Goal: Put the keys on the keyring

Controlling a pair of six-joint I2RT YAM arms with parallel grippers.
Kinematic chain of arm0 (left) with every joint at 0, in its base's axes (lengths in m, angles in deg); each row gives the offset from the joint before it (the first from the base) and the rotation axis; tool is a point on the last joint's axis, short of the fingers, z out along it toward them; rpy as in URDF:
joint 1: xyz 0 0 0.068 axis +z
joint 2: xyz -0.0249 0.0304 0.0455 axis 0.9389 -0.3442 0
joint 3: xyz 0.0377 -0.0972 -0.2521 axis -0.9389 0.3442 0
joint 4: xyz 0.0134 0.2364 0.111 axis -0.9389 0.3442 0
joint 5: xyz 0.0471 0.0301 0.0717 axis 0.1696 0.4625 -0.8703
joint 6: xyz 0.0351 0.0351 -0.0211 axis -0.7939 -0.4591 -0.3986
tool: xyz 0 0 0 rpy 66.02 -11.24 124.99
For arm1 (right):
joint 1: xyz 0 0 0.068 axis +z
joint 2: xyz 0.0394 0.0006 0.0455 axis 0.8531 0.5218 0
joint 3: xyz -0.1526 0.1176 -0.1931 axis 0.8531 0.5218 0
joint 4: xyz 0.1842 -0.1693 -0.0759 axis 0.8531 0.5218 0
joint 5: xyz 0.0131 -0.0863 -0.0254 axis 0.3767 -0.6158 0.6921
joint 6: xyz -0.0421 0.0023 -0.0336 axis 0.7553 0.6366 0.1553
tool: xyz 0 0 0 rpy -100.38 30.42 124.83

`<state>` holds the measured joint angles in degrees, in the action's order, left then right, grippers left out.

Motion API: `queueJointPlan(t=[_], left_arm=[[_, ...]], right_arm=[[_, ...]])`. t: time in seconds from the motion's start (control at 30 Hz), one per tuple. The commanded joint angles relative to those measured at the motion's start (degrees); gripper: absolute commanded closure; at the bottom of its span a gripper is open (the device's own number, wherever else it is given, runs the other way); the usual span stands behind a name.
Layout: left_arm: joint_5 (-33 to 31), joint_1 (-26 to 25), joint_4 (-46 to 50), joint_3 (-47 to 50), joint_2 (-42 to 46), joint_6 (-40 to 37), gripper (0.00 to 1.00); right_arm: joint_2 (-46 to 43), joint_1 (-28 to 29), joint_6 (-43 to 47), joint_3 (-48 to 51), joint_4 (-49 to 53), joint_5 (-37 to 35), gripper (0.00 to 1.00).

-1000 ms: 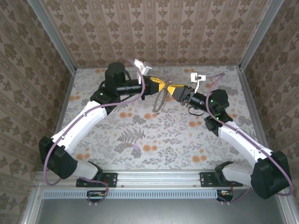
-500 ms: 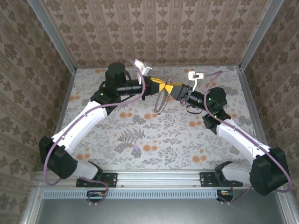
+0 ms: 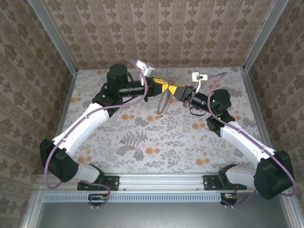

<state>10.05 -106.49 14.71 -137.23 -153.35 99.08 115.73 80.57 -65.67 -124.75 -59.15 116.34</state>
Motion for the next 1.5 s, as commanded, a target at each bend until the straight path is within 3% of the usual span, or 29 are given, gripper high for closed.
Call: queueJointPlan(t=[0.0, 0.27, 0.37, 0.47, 0.8, 1.03, 1.3, 1.47], left_arm=[[-1.35, -0.29, -2.44, 0.46, 2.28, 0.44, 1.0], [-1.17, -0.28, -2.46, 0.93, 2.97, 0.45, 0.98], [-1.46, -0.19, -2.63, 1.13, 3.01, 0.71, 0.7], [-2.35, -0.12, -2.89, 1.44, 3.45, 0.97, 0.57], [-6.15, 1.89, -5.98, 4.48, 6.55, 3.75, 0.36], [-0.05, 2.39, -9.81, 4.75, 5.42, 8.15, 0.37], [5.28, 2.43, -14.88, 5.71, 3.96, 13.09, 0.59], [6.75, 2.34, -16.6, 6.07, 3.2, 14.48, 0.62]], right_arm=[[-2.41, -0.09, 2.01, -1.14, -0.08, -1.1, 1.0], [-2.92, -0.22, 2.11, -0.96, -1.23, -1.38, 1.0], [-3.05, -0.22, 2.45, -0.74, -0.88, -1.71, 1.0], [-3.31, -0.31, 3.09, -0.47, -0.47, -2.02, 1.0], [-3.92, -1.08, 6.67, 0.05, -0.39, -0.29, 1.0], [-4.2, -1.36, 10.18, -0.65, -2.24, 2.49, 1.0], [-3.1, -1.35, 7.68, -1.22, -5.74, 1.32, 1.0], [-2.61, -1.27, 6.25, -1.44, -6.88, 0.92, 1.0]])
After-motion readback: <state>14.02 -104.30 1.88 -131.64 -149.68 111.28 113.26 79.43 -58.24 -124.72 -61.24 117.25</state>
